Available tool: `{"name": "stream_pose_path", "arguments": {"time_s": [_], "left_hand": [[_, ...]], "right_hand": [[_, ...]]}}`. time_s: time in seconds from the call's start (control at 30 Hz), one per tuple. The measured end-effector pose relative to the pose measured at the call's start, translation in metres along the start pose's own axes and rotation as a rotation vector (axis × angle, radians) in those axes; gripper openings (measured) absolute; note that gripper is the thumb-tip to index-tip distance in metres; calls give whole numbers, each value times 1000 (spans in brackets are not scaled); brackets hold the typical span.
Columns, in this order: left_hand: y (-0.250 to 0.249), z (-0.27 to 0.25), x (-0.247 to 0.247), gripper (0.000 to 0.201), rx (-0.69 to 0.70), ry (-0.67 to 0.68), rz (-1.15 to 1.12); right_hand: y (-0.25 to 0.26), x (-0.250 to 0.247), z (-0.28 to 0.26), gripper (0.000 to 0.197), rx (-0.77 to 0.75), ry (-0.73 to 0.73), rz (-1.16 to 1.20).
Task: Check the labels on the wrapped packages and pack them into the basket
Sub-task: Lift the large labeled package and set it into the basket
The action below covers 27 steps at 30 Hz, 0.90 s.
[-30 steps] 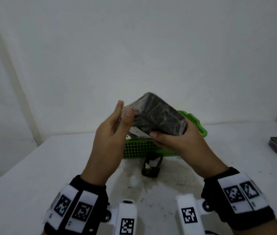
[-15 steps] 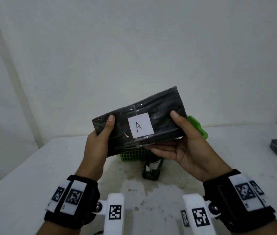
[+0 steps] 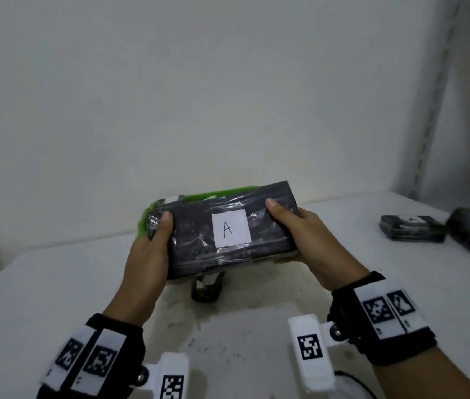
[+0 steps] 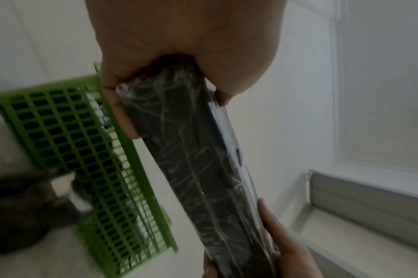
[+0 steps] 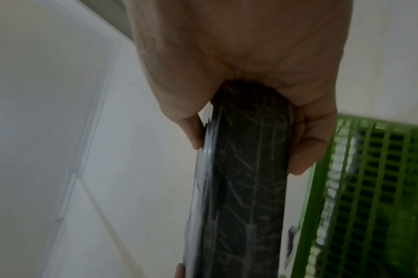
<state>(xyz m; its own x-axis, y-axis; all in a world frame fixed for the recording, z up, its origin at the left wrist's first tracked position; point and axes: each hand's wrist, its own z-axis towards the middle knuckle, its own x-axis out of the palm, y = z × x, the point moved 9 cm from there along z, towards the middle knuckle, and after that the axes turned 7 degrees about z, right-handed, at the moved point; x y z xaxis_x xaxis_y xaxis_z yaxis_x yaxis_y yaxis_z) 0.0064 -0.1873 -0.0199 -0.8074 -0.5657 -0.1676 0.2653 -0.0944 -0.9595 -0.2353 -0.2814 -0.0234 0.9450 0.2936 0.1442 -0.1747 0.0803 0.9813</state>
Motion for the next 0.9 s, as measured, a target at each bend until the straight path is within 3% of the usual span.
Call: {"name": "stream_pose_path", "arguments": {"time_s": [0.07,0.17,0.37,0.5,0.6,0.77,0.9], "left_hand": [[-6,-3,29,42,14,51,26],[-10,-9,84,56,34,178,128],[-13,-18,208,71,-33,387,166],[-13,-21,284,62,-96,506,236],[-8,-26,333,63,-121,560,336],[-1,-40,384,65,-135,608,514],[6,-45,402,65,-145,614,610]], "right_hand": [[1,-34,-5,41,15,-57,-68],[4,-91,-15,46,51,-120,-122],[7,-207,-32,48,164,-257,-147],[-6,-281,-35,48,238,-388,-211],[-12,-331,-32,47,214,-466,-219],[-28,-386,-25,50,241,-486,-310],[-42,-396,-23,57,324,-434,-318]]}}
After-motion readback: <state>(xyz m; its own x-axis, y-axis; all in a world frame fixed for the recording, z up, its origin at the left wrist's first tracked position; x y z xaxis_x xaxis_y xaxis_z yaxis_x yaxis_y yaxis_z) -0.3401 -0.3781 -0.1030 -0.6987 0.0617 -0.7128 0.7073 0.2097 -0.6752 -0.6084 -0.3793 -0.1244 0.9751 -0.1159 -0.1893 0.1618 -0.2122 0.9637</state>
